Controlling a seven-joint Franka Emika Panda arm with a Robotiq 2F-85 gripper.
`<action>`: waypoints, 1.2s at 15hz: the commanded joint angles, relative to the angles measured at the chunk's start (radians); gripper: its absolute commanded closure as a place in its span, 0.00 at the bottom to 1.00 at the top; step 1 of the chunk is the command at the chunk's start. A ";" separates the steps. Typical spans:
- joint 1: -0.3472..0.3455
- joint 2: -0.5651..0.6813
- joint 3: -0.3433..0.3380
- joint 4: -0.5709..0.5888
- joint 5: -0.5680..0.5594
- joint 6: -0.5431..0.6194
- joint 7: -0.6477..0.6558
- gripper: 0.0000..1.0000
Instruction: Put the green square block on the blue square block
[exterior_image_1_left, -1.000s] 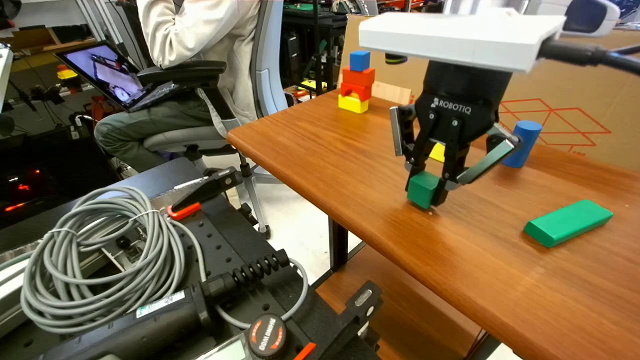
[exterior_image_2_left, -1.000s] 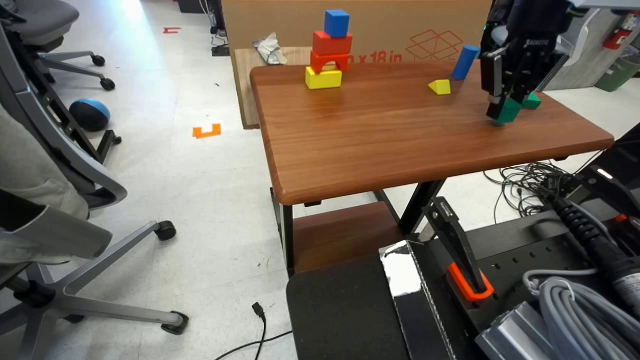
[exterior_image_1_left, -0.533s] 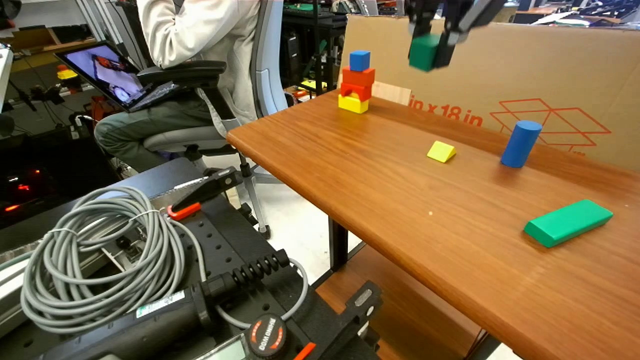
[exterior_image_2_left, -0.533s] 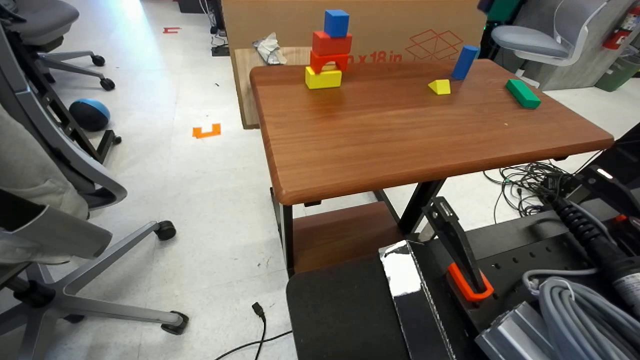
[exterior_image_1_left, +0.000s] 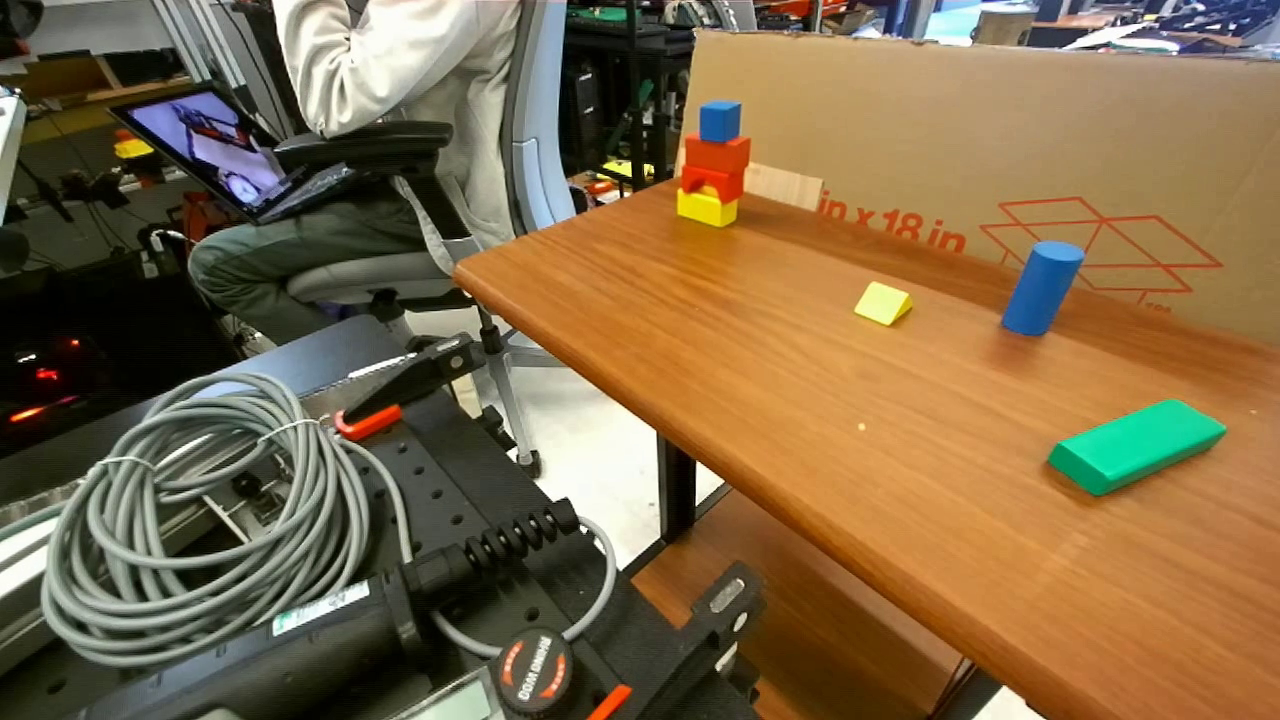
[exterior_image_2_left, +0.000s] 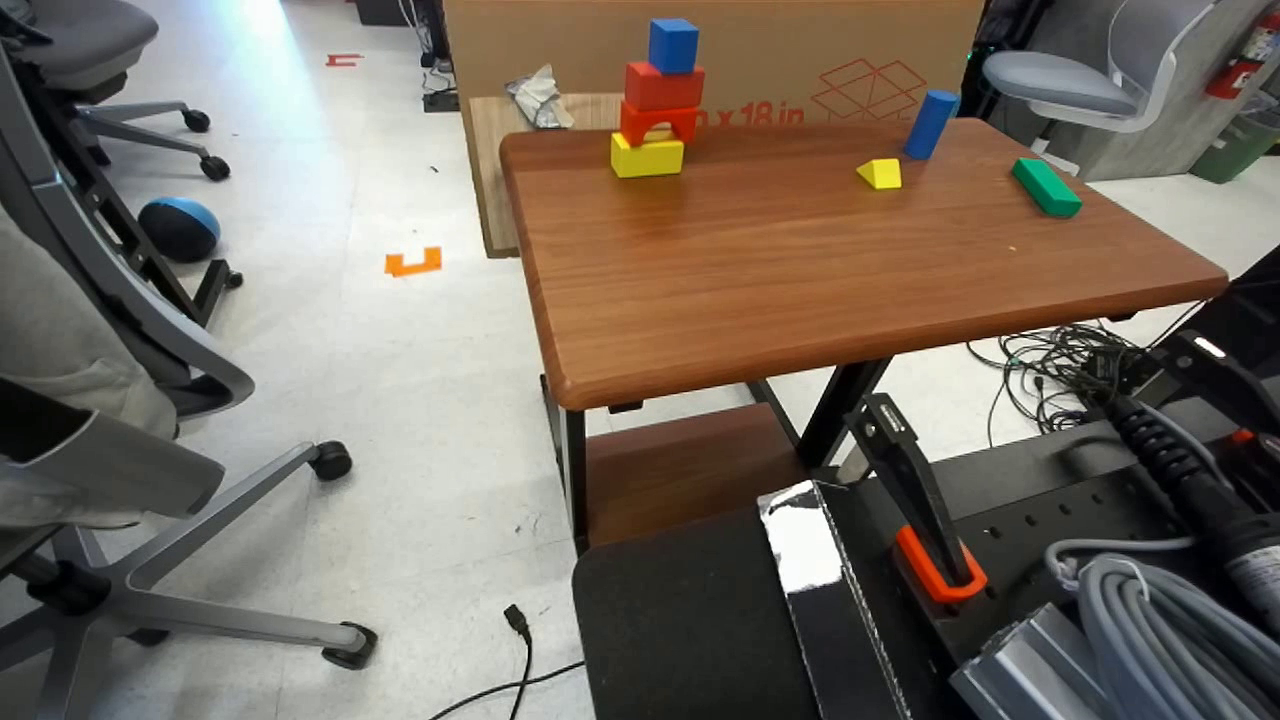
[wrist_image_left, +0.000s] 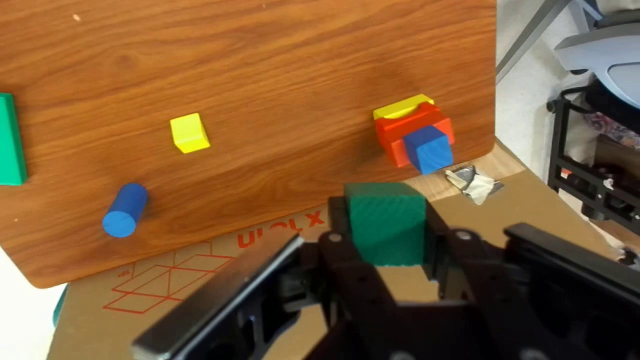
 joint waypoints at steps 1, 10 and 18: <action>0.035 0.090 0.013 0.092 -0.019 0.020 0.084 0.92; 0.079 0.289 0.005 0.320 -0.092 -0.143 0.055 0.92; 0.135 0.410 0.014 0.450 -0.234 -0.231 -0.007 0.92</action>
